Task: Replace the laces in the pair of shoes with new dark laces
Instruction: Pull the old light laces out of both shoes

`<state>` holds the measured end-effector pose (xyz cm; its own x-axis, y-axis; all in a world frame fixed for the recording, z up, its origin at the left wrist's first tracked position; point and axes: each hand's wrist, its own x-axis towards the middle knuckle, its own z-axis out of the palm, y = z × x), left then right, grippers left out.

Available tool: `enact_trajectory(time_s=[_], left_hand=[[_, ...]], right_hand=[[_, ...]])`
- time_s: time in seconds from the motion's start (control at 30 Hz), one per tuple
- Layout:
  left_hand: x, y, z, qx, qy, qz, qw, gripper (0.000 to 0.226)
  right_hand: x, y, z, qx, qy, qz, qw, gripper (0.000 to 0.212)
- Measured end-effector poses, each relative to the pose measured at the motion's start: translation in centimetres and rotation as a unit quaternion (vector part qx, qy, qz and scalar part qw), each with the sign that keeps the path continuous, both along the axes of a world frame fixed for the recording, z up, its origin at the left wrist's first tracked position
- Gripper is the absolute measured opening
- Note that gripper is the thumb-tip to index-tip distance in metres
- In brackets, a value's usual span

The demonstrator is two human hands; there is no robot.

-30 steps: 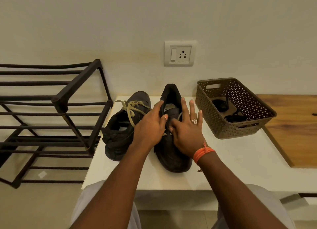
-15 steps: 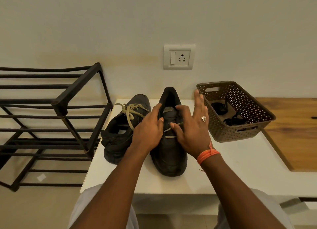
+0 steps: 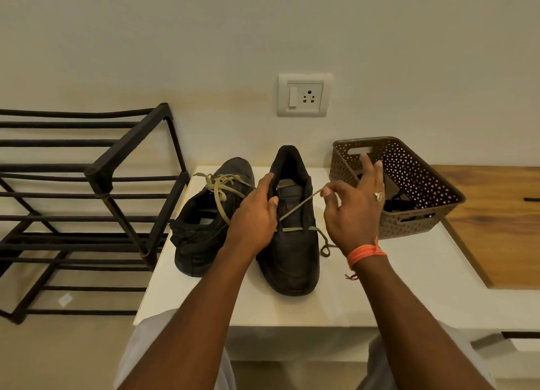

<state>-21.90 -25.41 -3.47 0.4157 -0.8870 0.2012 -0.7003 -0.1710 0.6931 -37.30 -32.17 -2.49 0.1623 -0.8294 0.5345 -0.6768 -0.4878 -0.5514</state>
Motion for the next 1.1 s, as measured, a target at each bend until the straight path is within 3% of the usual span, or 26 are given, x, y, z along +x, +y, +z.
enact_trajectory(time_s=[0.13, 0.23, 0.37, 0.47, 0.53, 0.67, 0.77, 0.87, 1.0, 1.1], left_hand=[[0.4, 0.2, -0.1, -0.005, 0.047, -0.026, 0.999, 0.048], [0.6, 0.3, 0.0, -0.015, 0.061, -0.043, 0.997, 0.048], [0.7, 0.3, -0.1, -0.013, 0.058, -0.039, 0.997, 0.048], [0.6, 0.3, 0.2, -0.009, 0.057, -0.04, 0.998, 0.048], [0.6, 0.2, 0.2, -0.01, 0.057, -0.039, 0.998, 0.048], [0.7, 0.2, 0.2, -0.019, 0.06, -0.051, 0.997, 0.048], [0.9, 0.5, 0.3, -0.019, 0.065, -0.05, 0.996, 0.048], [0.9, 0.6, 0.3, -0.013, 0.06, -0.048, 0.997, 0.048], [0.7, 0.3, 0.4, -0.005, 0.058, -0.034, 0.998, 0.047], [0.5, 0.3, 0.4, 0.003, 0.05, -0.028, 0.998, 0.048]], right_hand=[[1.4, 1.0, -0.9, -0.043, 0.111, 0.112, 0.987, 0.019], [2.9, 2.1, -2.0, -0.012, 0.196, 0.166, 0.966, 0.027], [2.1, 1.5, -2.0, -0.026, 0.182, 0.123, 0.975, 0.021], [0.4, 0.0, -0.6, -0.029, 0.089, 0.021, 0.995, 0.02], [-0.1, -0.3, -0.4, -0.044, 0.061, 0.003, 0.997, 0.016], [1.9, 1.8, -2.0, -0.045, 0.175, 0.123, 0.976, 0.014], [3.1, 2.6, -2.8, 0.008, 0.234, 0.169, 0.958, 0.018], [2.1, 1.8, -1.7, 0.002, 0.207, 0.127, 0.97, 0.015], [-1.3, -0.2, 0.4, -0.009, 0.059, -0.015, 0.998, 0.011], [-1.9, 0.0, 0.0, 0.012, 0.058, 0.027, 0.998, 0.008]])
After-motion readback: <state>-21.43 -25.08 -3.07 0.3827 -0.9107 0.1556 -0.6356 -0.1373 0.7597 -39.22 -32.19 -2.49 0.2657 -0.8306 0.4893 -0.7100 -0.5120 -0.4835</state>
